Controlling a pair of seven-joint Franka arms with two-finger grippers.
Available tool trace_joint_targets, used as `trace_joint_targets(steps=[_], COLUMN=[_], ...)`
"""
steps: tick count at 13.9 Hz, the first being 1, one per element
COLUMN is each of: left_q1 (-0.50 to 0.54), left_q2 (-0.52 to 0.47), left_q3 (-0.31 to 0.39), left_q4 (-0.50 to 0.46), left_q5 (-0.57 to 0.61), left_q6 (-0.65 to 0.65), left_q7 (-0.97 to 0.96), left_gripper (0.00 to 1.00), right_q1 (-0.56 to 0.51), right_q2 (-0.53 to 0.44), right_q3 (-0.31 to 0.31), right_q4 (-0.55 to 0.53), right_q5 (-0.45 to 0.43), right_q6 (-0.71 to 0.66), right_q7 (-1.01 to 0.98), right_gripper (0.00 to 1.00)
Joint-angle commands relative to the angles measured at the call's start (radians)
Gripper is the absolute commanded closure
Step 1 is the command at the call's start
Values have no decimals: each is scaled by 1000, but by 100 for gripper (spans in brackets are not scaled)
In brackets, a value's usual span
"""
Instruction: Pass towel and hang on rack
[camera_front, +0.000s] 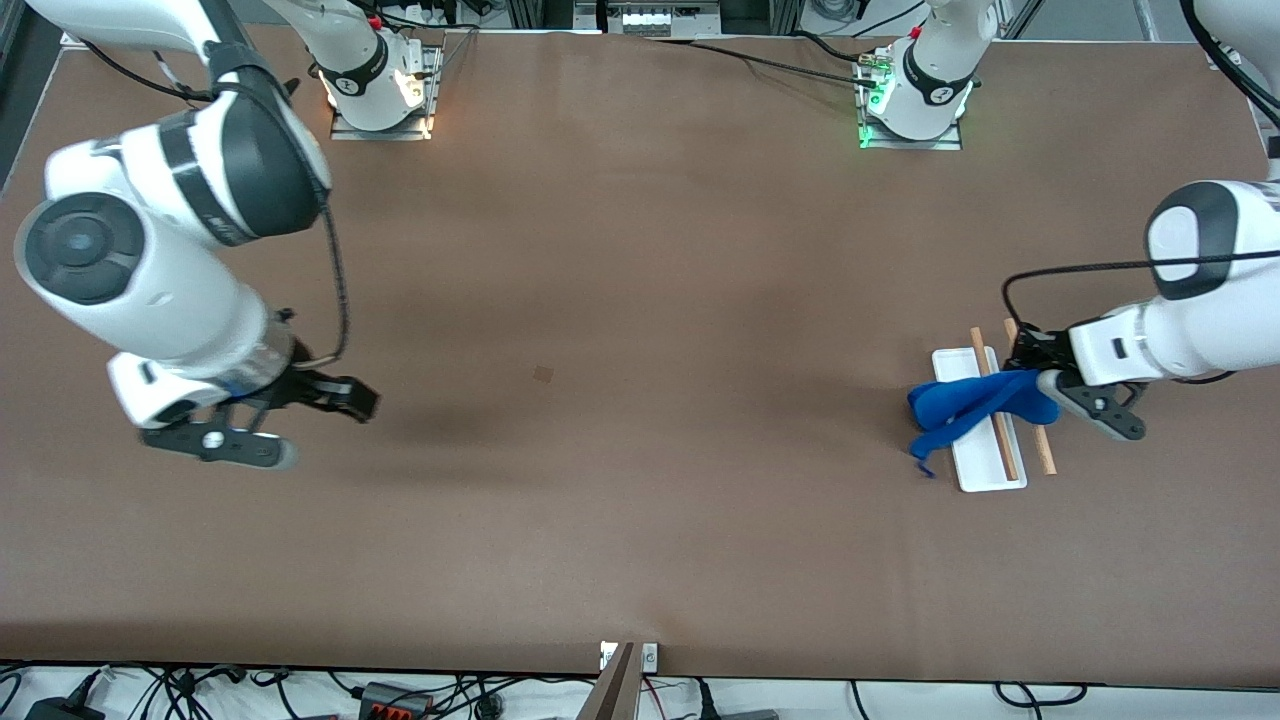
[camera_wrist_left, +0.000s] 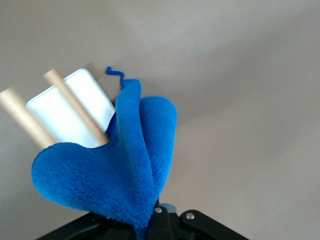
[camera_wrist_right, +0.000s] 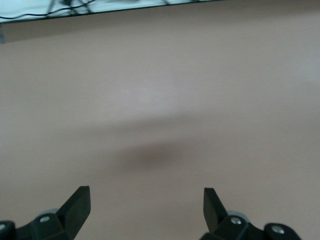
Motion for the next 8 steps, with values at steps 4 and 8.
trace_joint_targets(steps=[4, 8], left_q1=[90, 132], left_q2=[60, 112], left_q3=[4, 2], left_q4=[49, 85], left_q5=[47, 110], left_q6=[-27, -24], left_q7=[49, 72], left_gripper=[99, 99], right_q1=[-14, 6], right_q2=[-203, -263], right_q3=[-294, -430], right_q4=[-218, -247], right_q5=[281, 292], right_q6=[11, -3], right_q7=[-306, -451], right_gripper=[0, 0])
